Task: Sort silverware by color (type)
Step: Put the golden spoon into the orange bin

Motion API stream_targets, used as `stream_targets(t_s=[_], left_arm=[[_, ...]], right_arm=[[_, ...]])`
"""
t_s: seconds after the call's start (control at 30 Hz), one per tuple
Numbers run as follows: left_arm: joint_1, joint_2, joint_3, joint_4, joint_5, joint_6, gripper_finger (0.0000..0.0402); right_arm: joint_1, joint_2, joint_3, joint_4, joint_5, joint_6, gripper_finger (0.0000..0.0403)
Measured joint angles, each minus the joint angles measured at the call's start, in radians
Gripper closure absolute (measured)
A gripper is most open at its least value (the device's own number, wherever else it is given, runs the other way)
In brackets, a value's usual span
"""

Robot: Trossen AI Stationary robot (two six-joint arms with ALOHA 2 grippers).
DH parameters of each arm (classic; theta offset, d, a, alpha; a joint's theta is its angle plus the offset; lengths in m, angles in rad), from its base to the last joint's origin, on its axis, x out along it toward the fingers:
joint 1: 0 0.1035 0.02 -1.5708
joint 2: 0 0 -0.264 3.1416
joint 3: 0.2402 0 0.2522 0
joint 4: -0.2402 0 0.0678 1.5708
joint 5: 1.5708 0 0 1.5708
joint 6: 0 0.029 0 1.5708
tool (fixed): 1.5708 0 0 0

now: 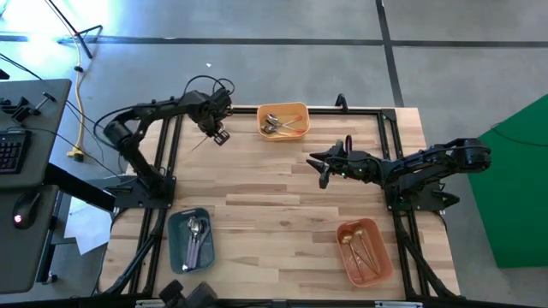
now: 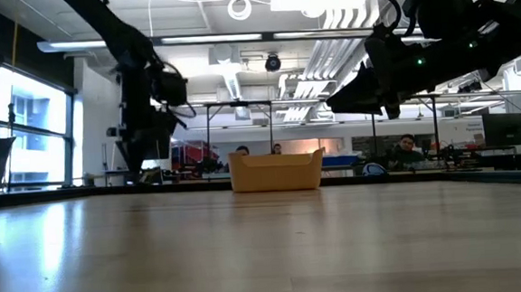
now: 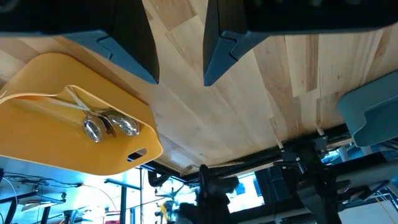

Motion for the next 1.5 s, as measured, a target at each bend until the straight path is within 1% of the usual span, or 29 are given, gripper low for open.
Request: stream_targets(t_s=[0.07,0.17,0.23,0.33,0.43,0.5,0.57,0.63,0.73,0.8,0.9,1.0,1.17,1.33,1.5], left_arm=[[-0.021,-0.053,-0.009,-0.003,0.017,-0.014,0.0398],[-0.068,-0.147,-0.033,0.021,0.093,-0.06,0.0398],[-0.111,-0.222,-0.069,0.077,0.144,-0.099,0.0398],[-0.179,-0.329,-0.148,0.23,0.226,-0.17,0.0398],[-0.246,-0.416,-0.26,0.475,0.284,-0.25,0.0399],[-0.286,-0.45,-0.349,0.697,0.336,-0.303,0.0399],[-0.32,-0.455,-0.435,0.95,0.387,-0.371,0.0399],[-0.35,-0.44,-0.511,1.206,0.415,-0.43,0.0399],[-0.387,-0.393,-0.583,1.504,0.418,-0.485,0.0399],[-0.407,-0.356,-0.604,1.646,0.418,-0.495,0.0399],[-0.428,-0.303,-0.605,1.803,0.416,-0.496,0.04],[-0.442,-0.247,-0.602,1.916,0.418,-0.497,0.04],[-0.469,-0.18,-0.579,1.995,0.43,-0.497,0.04],[-0.491,-0.141,-0.573,2.077,0.457,-0.5,0.04],[-0.503,-0.14,-0.574,2.084,0.456,-0.512,0.04]], right_arm=[[0.0,0.0,0.0,0.0,0.0,0.0,0.0293],[0.0,0.0,0.0,-0.003,-0.014,0.005,0.0293],[0.0,0.0,0.0,-0.004,-0.031,0.014,0.0293],[0.0,0.0,0.0,-0.006,-0.035,0.031,0.0293],[0.0,0.0,0.0,-0.011,-0.073,0.062,0.0293],[0.005,0.0,0.0,-0.005,-0.087,0.079,0.029],[0.018,0.0,0.0,0.015,-0.081,0.087,0.0282],[0.039,0.0,0.0,0.05,-0.065,0.09,0.027],[0.087,0.0,0.032,0.052,-0.021,0.088,0.0246],[0.118,0.011,0.081,0.023,0.014,0.081,0.0229],[0.148,0.065,0.169,-0.036,0.027,0.079,0.0209],[0.162,0.146,0.255,-0.033,0.033,0.07,0.0201],[0.147,0.249,0.38,-0.032,0.102,0.05,0.0201],[0.113,0.298,0.46,-0.069,0.107,0.034,0.0201],[0.085,0.337,0.51,-0.073,0.076,0.034,0.0201]])
